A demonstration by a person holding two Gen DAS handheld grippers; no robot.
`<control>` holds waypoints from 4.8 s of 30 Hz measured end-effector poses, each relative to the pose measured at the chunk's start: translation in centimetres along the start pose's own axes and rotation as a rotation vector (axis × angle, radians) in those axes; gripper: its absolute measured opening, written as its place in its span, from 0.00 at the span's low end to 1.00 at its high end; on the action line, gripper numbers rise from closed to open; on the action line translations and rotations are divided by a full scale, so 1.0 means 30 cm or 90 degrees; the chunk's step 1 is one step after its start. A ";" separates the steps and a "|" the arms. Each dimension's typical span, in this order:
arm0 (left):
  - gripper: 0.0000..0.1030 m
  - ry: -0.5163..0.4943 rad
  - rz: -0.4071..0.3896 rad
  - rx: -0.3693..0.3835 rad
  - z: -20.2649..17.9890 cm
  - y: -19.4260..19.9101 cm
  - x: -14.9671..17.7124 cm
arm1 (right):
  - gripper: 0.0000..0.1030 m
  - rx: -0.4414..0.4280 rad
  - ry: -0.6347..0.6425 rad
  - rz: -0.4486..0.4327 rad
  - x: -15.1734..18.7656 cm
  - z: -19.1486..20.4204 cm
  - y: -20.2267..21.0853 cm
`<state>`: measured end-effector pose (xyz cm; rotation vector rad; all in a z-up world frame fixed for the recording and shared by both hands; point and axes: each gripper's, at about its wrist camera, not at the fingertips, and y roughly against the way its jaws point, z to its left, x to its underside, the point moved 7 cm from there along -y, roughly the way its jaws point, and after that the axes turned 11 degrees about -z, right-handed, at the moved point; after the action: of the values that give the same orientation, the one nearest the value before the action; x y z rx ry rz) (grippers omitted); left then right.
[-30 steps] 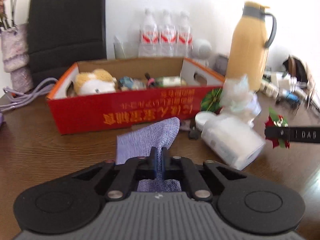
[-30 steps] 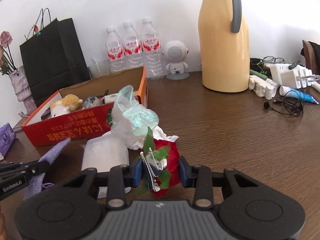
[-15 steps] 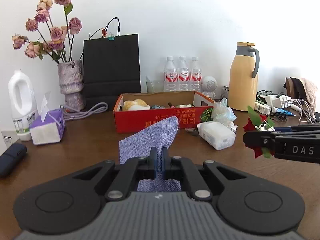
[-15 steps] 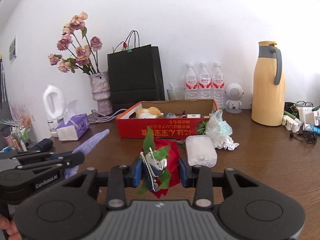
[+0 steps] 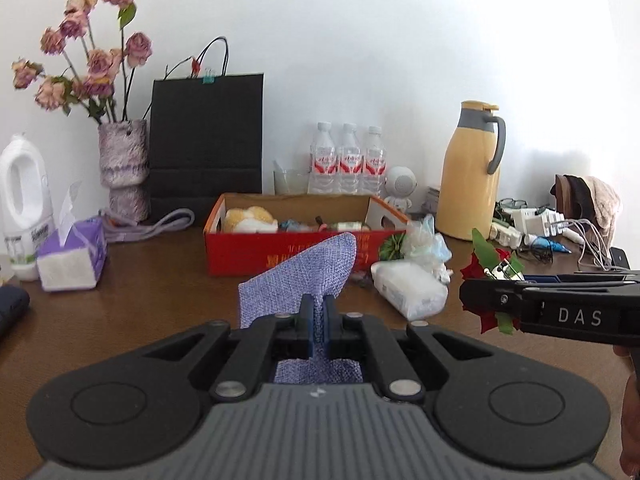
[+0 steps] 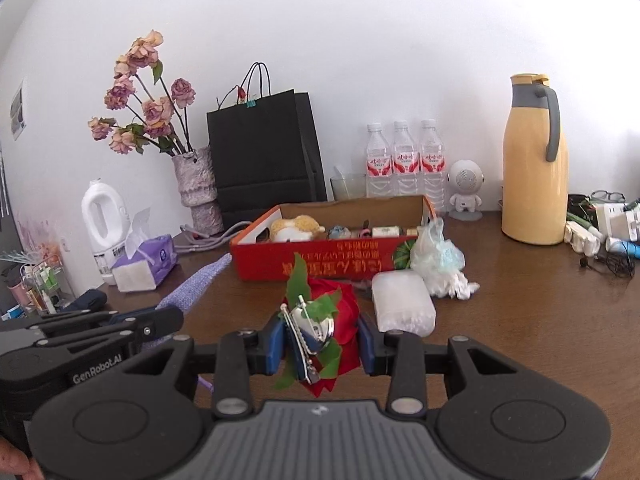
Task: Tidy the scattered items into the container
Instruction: 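Carry the pouch and ornament into the box and open both tools, then withdraw both tools from the box toward the plastic bag and container, then grasp the clear plastic bag with the right tool and lift it toward the box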
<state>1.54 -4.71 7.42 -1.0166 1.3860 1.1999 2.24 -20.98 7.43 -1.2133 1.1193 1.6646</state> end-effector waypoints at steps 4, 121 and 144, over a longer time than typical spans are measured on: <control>0.05 -0.001 -0.027 0.020 0.022 -0.274 -0.212 | 0.35 -0.008 0.032 -0.036 -0.261 -0.063 -0.209; 0.22 -0.029 0.243 0.172 -0.166 -0.928 0.251 | 0.30 0.088 -0.070 0.041 0.091 -0.484 -0.569; 0.10 0.031 0.044 -0.042 0.102 -0.434 -0.015 | 0.29 -0.056 -0.046 -0.043 0.000 -0.162 -0.372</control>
<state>14.80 -3.70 5.91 -1.0584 1.4376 1.2863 13.97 -22.12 4.37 -1.2226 0.9604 1.7073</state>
